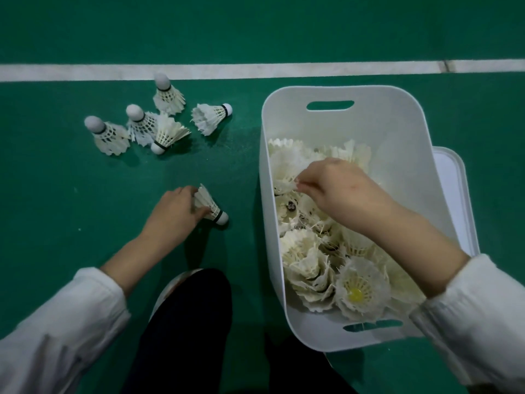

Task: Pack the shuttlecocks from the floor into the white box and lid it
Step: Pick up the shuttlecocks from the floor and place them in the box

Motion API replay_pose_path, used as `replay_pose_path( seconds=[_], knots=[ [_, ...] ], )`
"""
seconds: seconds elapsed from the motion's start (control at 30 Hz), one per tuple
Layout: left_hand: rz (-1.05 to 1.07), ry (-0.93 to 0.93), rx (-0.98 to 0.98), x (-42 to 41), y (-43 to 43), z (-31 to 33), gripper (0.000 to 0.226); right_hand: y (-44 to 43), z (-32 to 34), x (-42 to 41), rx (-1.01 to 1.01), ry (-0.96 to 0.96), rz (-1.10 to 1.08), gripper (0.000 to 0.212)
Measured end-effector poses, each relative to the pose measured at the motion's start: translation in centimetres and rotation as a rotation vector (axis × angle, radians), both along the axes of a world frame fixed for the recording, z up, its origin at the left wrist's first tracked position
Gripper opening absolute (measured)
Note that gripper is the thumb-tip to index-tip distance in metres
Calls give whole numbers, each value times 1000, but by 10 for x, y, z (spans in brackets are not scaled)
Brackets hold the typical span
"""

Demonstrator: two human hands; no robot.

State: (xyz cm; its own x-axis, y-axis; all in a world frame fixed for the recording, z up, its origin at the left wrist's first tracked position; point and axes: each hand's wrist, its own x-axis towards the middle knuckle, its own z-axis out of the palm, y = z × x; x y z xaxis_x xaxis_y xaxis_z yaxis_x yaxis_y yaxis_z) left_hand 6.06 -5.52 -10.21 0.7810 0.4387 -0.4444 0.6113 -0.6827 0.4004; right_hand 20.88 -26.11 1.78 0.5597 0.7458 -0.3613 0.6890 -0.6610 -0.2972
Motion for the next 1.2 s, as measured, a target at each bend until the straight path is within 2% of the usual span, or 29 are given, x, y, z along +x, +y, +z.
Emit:
replay_pose_path(
  seconds=[0.1, 0.33, 0.5, 0.63, 0.7, 0.8, 0.93, 1.0, 1.07, 1.13, 1.2],
  knots=[
    [20, -7, -19, -2, -1, 4, 36, 1, -13, -1, -51, -69, 89, 18],
    [-3, -128, -52, -6, -3, 12, 16, 6, -6, 7, 40, -163, 131, 22],
    [-47, -218, -48, 0, -5, 20, 10, 8, -21, -8, -91, -81, 165, 29],
    [-87, -323, -51, 4, -8, 35, 6, 5, -13, -4, -96, -15, 69, 27],
    [-104, -376, -47, 4, -9, 46, 6, 1, -1, -6, -68, 25, 18, 35],
    [-95, -430, -49, 4, -9, 63, 9, 2, 19, -9, 9, -41, 10, 42],
    [-124, -523, -27, 4, -8, 82, 9, 17, 43, -16, 287, -56, -3, 27],
    [-131, -560, -33, 3, -7, 89, 11, 34, 50, -23, 390, -29, 68, 24],
    [-137, -602, -60, 1, -6, 94, 10, 54, 50, -30, 412, -23, 221, 32],
    [-156, -643, -102, -3, -3, 96, 10, 77, 42, -35, 335, 39, 332, 38],
    [-165, -646, -101, -8, 3, 94, 16, 97, 30, -36, 184, 100, 375, 34]
  ],
)
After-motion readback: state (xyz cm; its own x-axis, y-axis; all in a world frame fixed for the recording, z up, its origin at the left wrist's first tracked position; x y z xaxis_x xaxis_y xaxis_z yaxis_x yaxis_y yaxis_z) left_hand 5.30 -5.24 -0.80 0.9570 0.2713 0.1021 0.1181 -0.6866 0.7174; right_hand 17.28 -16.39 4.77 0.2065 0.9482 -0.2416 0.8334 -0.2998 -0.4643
